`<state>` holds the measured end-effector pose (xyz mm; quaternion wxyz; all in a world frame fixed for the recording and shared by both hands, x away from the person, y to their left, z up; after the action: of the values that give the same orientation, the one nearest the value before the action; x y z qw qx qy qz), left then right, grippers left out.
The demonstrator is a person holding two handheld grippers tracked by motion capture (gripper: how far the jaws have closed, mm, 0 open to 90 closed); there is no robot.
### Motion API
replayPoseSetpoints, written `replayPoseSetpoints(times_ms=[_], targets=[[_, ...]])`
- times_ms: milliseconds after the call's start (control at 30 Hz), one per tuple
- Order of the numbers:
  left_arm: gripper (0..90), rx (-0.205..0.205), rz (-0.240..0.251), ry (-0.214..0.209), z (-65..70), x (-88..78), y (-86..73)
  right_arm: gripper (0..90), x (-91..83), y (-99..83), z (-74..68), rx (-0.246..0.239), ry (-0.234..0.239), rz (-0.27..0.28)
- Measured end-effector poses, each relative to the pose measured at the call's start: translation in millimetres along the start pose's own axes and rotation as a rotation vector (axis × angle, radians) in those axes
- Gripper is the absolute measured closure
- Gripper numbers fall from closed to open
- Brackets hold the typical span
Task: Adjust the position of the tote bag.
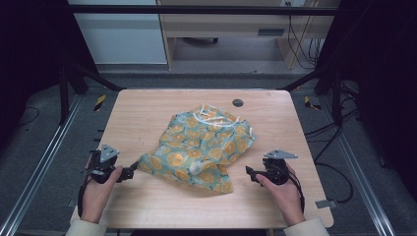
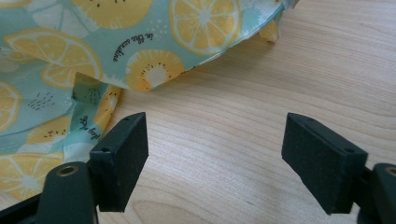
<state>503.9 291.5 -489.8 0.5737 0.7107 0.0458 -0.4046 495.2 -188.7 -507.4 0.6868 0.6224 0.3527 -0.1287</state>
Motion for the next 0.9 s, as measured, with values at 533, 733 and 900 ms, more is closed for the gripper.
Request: replayPoseSetpoints(times_ms=[533, 733, 900], targets=[[6.7, 0.003, 0.01, -0.002, 0.9, -0.5, -0.2, 25.4, -5.4, 39.9, -3.6, -0.041, 0.002, 0.041], [6.7, 0.021, 0.003, 0.001, 2.6, -0.5, 0.0, 25.2, -0.8, 78.8, 6.9, -0.011, -0.003, 0.079], [6.7, 0.032, 0.0, 0.004, 2.8, -1.1, -0.2, 24.5, 17.9, 105.6, 21.5, 0.042, -0.012, 0.072]])
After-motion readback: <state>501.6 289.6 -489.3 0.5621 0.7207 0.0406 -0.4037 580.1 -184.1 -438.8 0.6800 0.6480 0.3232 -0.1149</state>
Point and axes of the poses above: each handheld gripper's, and its own axes: x roughly forward along the jaws, y roughly out of its top, z roughly to its right, the point moved 5 cm from there along x, roughly forward along the jaws, and after that the axes turned 9 degrees about -y, right-handed, at the moved point
